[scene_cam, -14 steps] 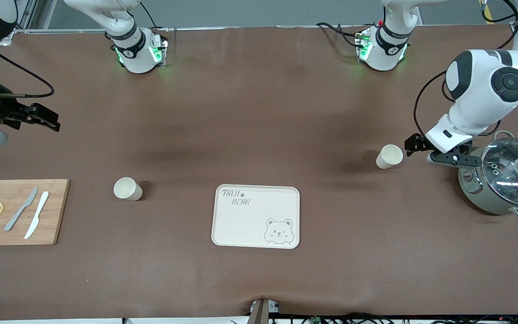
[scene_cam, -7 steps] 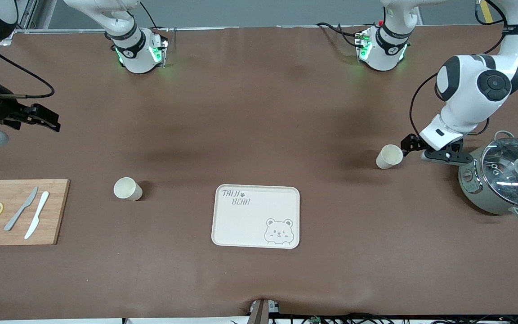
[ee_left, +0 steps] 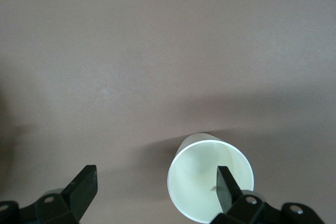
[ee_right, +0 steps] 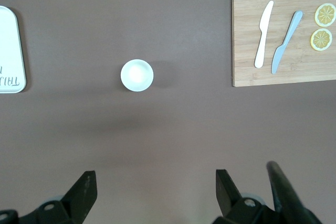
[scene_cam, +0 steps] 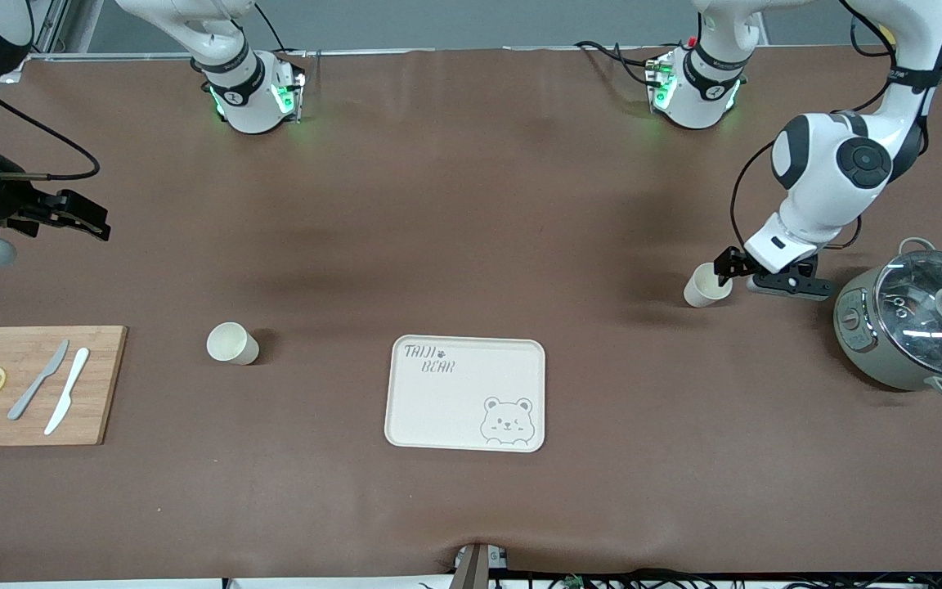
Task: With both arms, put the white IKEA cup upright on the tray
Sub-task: 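Close the left gripper on the rim of the white cup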
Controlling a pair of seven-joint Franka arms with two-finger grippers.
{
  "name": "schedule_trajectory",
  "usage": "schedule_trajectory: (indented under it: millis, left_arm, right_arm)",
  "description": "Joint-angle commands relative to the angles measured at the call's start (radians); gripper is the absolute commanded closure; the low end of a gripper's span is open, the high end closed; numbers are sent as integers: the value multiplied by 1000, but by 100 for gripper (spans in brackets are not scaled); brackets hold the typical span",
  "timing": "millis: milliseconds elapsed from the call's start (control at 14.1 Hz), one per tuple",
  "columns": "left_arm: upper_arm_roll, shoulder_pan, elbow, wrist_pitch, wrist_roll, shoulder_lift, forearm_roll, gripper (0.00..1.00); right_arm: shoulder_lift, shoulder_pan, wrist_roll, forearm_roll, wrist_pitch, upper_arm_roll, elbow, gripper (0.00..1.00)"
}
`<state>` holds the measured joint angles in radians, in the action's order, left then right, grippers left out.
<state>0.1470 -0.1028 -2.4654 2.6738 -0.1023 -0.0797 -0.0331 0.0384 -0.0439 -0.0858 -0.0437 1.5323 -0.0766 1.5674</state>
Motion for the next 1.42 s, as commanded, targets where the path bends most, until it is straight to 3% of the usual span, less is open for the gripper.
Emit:
schedule_trajectory:
  millis: [0,1350]
  left_arm:
    - [0,-2,-15,60,-4,-32,-28,0]
    - [0,3,-47,138,-5,-126,-28,0]
  right_arm:
    - [9,-5,9,-12,-3,-3,-15,0]
    - [12,-5,9,-12,-3,-3,-15,0]
